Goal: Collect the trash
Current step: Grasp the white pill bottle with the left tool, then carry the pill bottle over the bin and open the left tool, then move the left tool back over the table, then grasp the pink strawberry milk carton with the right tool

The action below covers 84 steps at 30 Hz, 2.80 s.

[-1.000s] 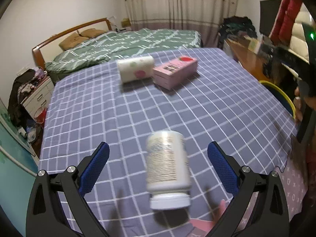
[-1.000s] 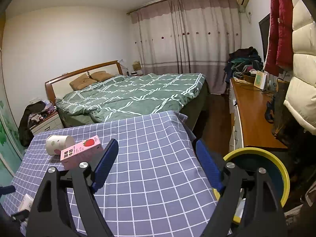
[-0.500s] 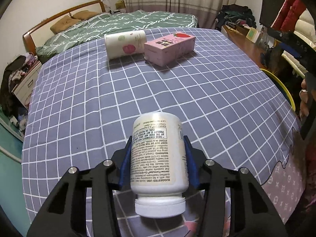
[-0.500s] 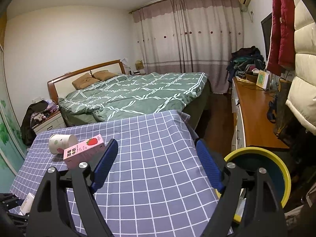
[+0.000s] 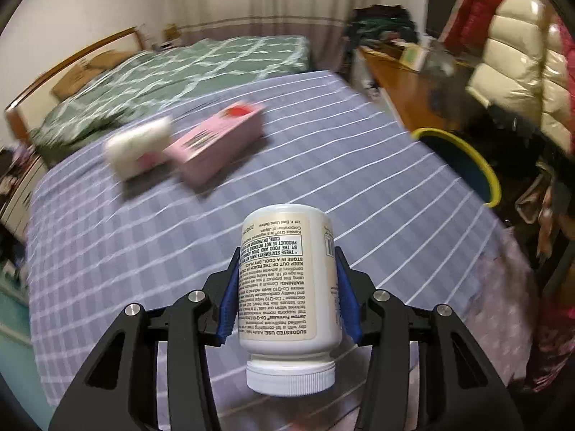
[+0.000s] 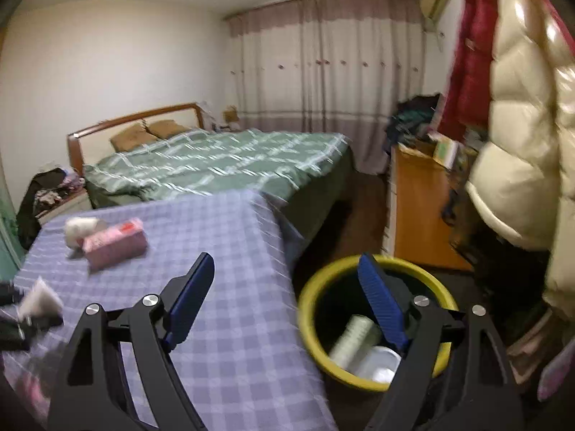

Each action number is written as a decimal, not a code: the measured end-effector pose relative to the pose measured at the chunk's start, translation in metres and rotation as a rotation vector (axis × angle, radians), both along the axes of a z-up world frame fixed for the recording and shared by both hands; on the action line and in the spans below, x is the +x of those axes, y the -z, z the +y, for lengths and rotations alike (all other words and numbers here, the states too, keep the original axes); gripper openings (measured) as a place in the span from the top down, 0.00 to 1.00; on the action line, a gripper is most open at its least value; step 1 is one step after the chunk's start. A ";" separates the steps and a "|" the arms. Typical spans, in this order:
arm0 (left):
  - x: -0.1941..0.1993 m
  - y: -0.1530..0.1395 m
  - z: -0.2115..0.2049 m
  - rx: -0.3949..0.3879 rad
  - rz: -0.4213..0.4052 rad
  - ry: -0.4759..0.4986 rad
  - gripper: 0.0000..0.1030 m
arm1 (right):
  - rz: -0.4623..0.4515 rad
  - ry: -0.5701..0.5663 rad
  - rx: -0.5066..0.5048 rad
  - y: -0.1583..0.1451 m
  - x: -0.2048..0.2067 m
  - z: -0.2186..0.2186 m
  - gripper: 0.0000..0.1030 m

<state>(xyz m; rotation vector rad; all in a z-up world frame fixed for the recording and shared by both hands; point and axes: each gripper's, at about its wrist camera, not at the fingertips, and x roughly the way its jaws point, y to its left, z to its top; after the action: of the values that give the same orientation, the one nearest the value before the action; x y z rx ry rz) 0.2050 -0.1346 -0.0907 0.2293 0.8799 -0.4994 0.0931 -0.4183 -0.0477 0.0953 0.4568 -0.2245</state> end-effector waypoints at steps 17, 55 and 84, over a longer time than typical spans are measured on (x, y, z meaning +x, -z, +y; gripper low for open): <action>0.027 -0.005 -0.281 -0.021 0.059 0.409 0.54 | 0.010 0.286 0.076 0.030 -0.110 -0.128 0.24; 0.007 -0.040 0.151 -0.165 -0.415 -0.419 0.05 | 0.079 -0.154 0.032 -0.004 -0.001 0.022 0.22; 0.000 -0.028 0.200 -0.329 -0.319 -0.565 0.05 | 0.412 -0.357 -0.083 0.053 0.208 0.257 0.21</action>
<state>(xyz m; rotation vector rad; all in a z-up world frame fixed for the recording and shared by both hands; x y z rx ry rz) 0.2048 0.0656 -0.0630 -0.2353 0.5053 -0.0683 0.3011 -0.1609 -0.1009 -0.1169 0.8630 0.0921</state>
